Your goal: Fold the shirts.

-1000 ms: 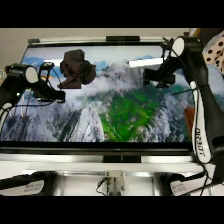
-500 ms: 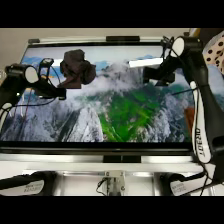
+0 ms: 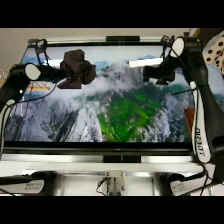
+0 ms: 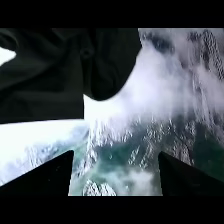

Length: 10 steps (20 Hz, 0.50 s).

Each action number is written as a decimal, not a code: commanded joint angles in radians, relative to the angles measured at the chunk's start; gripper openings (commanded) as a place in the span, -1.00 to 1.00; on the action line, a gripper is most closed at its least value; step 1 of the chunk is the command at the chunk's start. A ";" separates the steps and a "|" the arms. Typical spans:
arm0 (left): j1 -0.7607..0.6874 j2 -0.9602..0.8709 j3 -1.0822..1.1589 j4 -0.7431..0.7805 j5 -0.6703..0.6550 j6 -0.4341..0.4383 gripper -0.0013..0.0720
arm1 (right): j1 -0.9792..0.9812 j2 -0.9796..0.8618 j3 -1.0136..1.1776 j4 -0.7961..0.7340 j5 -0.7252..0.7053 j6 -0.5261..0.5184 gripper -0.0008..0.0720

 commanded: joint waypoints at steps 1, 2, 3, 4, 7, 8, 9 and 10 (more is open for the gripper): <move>0.060 -0.203 0.172 -0.013 -0.001 0.034 0.73 | 0.000 0.000 0.001 0.011 -0.027 -0.001 0.82; 0.081 -0.291 0.264 -0.013 -0.070 0.051 0.73 | 0.000 0.000 0.001 0.016 -0.026 -0.001 0.82; 0.098 -0.375 0.356 -0.010 -0.133 0.057 0.73 | 0.000 0.000 0.001 0.019 -0.025 -0.001 0.82; 0.110 -0.446 0.435 -0.006 -0.179 0.056 0.73 | 0.000 0.000 0.001 0.025 -0.026 -0.001 0.82; 0.123 -0.597 0.588 -0.006 -0.211 0.052 0.73 | 0.000 0.000 0.001 0.043 -0.026 -0.001 0.82; 0.122 -0.613 0.588 -0.006 -0.174 0.052 0.73 | 0.000 0.000 0.001 0.047 -0.024 -0.001 0.82; 0.122 -0.626 0.587 -0.006 -0.138 0.051 0.73 | 0.000 0.000 0.001 0.047 -0.021 -0.001 0.82; 0.124 -0.637 0.587 -0.005 -0.108 0.051 0.73 | 0.000 0.000 0.001 0.047 -0.016 -0.003 0.82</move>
